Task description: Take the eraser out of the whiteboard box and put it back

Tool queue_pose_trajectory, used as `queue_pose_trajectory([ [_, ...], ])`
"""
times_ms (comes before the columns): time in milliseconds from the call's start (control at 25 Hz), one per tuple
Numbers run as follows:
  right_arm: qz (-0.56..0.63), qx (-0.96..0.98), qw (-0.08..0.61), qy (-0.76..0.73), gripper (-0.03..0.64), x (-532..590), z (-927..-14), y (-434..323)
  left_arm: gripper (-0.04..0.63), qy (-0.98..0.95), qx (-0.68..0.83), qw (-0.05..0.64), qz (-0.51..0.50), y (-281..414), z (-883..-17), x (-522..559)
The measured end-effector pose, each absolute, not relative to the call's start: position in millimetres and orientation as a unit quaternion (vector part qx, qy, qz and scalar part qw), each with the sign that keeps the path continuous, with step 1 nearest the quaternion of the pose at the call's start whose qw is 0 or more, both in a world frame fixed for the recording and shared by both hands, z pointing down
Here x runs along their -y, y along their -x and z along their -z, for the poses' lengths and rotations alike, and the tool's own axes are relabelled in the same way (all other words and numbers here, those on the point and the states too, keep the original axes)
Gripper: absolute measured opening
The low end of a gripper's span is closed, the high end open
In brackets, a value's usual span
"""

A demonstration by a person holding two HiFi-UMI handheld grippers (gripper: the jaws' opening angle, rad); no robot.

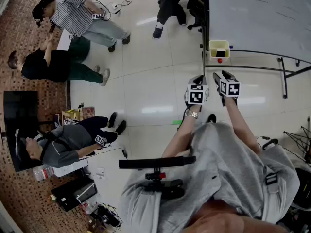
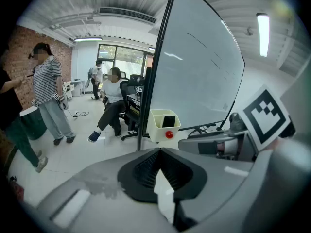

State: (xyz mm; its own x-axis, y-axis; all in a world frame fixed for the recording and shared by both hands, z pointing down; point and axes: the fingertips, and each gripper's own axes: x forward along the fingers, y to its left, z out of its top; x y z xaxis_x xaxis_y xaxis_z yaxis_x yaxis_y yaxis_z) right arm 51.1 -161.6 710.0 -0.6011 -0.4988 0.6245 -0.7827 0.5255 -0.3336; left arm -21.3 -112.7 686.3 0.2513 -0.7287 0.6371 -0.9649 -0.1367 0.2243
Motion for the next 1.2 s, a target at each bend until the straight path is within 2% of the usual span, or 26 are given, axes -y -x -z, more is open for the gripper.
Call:
queue_pose_trajectory([
  [80,-0.305,0.83,0.235,-0.403,0.287,182.6,-711.3,-44.3,0.003,-0.73,0.583,0.302,-0.192,41.0,-684.3,129.2],
  [280,-0.292,0.815,0.229,-0.445,0.347,234.0,-706.8,-27.7,0.003,-0.739,0.58,0.288,-0.183,83.0,-666.9,176.7],
  [480,-0.275,0.784,0.26,-0.492,0.38,263.3,-702.7,-26.3,0.003,-0.757,0.563,0.281,-0.178,95.7,-658.6,207.2],
  [960,-0.285,0.771,0.314,-0.474,0.379,296.0,-738.5,-33.4,0.003,-0.768,0.55,0.283,-0.169,77.6,-657.2,255.6],
  [1040,-0.304,0.775,0.317,-0.454,0.353,294.1,-746.6,-22.3,0.003,-0.768,0.548,0.285,-0.171,75.2,-659.8,257.6],
  [1120,-0.324,0.782,0.313,-0.431,0.273,287.9,-750.9,-9.4,0.003,-0.766,0.546,0.29,-0.173,75.6,-661.6,259.7],
  [1200,-0.322,0.788,0.315,-0.42,0.272,286.8,-749.1,-9.8,0.003,-0.765,0.55,0.289,-0.171,77.4,-660.5,265.8],
])
